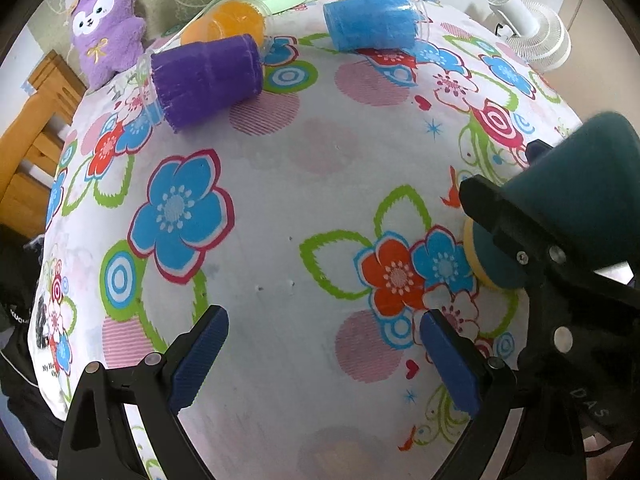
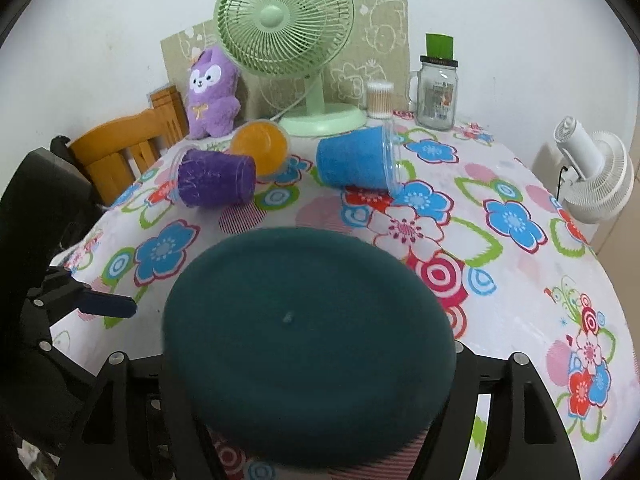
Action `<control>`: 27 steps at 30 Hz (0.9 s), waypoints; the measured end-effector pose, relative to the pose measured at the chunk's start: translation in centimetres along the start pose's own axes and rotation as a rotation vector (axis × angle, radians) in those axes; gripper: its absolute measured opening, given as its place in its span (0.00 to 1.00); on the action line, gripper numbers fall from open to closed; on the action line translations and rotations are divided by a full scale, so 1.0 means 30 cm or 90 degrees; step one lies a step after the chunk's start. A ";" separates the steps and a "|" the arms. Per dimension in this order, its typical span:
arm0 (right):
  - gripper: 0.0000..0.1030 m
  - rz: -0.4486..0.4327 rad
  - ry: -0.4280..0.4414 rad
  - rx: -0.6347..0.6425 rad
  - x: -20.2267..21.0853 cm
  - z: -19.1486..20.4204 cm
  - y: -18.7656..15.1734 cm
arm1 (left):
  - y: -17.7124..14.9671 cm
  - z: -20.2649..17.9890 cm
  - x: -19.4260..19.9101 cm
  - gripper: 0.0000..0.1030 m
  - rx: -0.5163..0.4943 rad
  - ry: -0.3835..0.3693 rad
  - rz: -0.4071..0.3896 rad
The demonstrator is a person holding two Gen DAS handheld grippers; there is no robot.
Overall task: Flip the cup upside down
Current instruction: 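Rotate the teal cup rim-down and set it on the table with the right tool, then open the right tool and withdraw it from the upturned teal cup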
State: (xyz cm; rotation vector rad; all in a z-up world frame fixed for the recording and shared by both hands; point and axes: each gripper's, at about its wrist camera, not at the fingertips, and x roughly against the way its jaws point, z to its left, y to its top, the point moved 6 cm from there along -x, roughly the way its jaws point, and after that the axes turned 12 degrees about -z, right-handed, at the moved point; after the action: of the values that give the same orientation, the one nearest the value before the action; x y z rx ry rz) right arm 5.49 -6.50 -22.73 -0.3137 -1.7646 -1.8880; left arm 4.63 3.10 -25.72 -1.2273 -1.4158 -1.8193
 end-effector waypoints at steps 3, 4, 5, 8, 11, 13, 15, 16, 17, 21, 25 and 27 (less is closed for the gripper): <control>0.83 0.013 0.002 0.006 0.023 0.007 0.006 | -0.013 -0.017 0.025 0.96 -0.002 -0.004 0.009; 0.85 0.015 0.004 0.011 0.035 0.011 0.013 | -0.020 -0.024 0.036 0.96 -0.002 -0.008 0.014; 0.87 0.016 0.004 0.015 0.043 0.014 0.017 | -0.024 -0.028 0.047 0.96 -0.002 -0.012 0.018; 0.90 0.033 -0.004 0.026 0.072 0.022 0.036 | -0.031 -0.036 0.079 0.96 -0.001 -0.020 0.027; 0.90 0.047 -0.010 0.021 0.108 0.026 0.061 | -0.031 -0.042 0.130 0.96 0.007 -0.030 0.027; 0.90 0.049 -0.014 0.008 0.134 0.024 0.082 | -0.027 -0.039 0.168 0.96 0.022 -0.038 0.024; 0.90 0.051 -0.021 -0.009 0.162 0.021 0.106 | -0.022 -0.029 0.204 0.96 0.038 -0.045 0.019; 0.90 0.051 -0.025 -0.016 0.176 0.018 0.119 | -0.018 -0.027 0.227 0.96 0.045 -0.049 0.015; 0.90 0.050 -0.030 -0.023 0.193 0.015 0.136 | -0.011 -0.023 0.248 0.96 0.048 -0.051 0.010; 0.90 0.048 -0.038 -0.039 0.246 0.002 0.198 | 0.044 0.006 0.307 0.96 0.052 -0.029 -0.013; 0.91 0.052 -0.035 -0.045 0.300 -0.016 0.261 | 0.104 0.050 0.348 0.96 0.082 -0.014 -0.028; 0.91 0.055 -0.030 -0.046 0.326 -0.026 0.292 | 0.111 0.048 0.388 0.97 0.101 -0.008 -0.040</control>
State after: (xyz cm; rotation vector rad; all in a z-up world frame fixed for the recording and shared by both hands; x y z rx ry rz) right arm 2.08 -9.44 -10.36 -0.4577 -1.6881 -1.8999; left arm 2.60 4.83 -13.81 -1.1276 -1.5883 -1.7061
